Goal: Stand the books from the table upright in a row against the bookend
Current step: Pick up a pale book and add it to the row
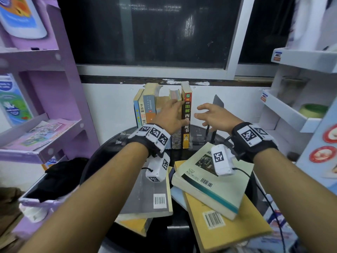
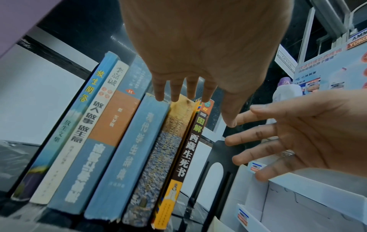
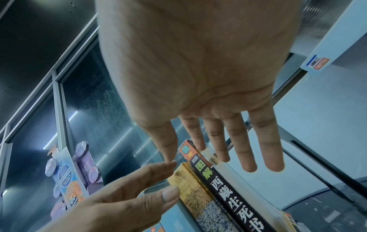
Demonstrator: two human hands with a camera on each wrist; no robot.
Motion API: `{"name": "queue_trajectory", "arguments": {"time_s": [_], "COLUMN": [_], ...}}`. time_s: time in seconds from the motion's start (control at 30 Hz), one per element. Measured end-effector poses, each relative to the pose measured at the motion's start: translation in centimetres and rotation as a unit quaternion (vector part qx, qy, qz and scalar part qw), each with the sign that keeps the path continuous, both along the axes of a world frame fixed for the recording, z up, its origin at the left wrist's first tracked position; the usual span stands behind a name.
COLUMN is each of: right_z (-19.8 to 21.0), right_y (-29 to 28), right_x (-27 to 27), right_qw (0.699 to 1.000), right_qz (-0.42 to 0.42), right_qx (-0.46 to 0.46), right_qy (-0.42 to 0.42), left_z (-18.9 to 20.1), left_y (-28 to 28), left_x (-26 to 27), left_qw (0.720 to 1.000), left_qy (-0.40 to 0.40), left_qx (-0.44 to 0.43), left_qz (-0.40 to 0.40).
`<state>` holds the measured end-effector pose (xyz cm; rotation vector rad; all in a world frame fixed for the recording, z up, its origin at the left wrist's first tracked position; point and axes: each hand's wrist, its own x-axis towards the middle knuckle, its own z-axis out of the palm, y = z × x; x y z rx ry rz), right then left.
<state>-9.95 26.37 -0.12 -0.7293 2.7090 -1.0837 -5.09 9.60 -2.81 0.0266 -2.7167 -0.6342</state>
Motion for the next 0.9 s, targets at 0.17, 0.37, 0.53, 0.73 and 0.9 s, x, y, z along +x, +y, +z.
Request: {"name": "queue_trajectory", "arguments": {"time_s": [0.17, 0.37, 0.53, 0.73, 0.9], "right_z": [-1.3, -3.0, -4.4, -5.8, -6.9], "right_y": [2.4, 5.5, 7.8, 9.1, 9.8], "right_x": [1.4, 2.9, 3.4, 4.2, 4.5], "right_qw": [0.999, 0.993, 0.986, 0.978, 0.976], "right_qz": [-0.020, -0.051, -0.076, -0.094, -0.115], "right_qx": [0.049, 0.104, 0.133, 0.152, 0.153], "right_qy": [-0.004, -0.033, -0.063, -0.104, -0.106], "left_z": [-0.6, -2.5, -3.3, -4.0, -5.0], "left_y": [1.9, 4.3, 5.5, 6.4, 5.9], "left_x": [1.8, 3.0, 4.2, 5.2, 5.2], "left_qw": [0.998, 0.973, 0.951, 0.938, 0.941], "left_qy": [-0.061, -0.226, -0.306, -0.342, -0.335], "left_qx": [0.019, 0.037, 0.038, 0.018, 0.014], "left_qz": [-0.017, -0.027, -0.033, -0.046, -0.033]}}
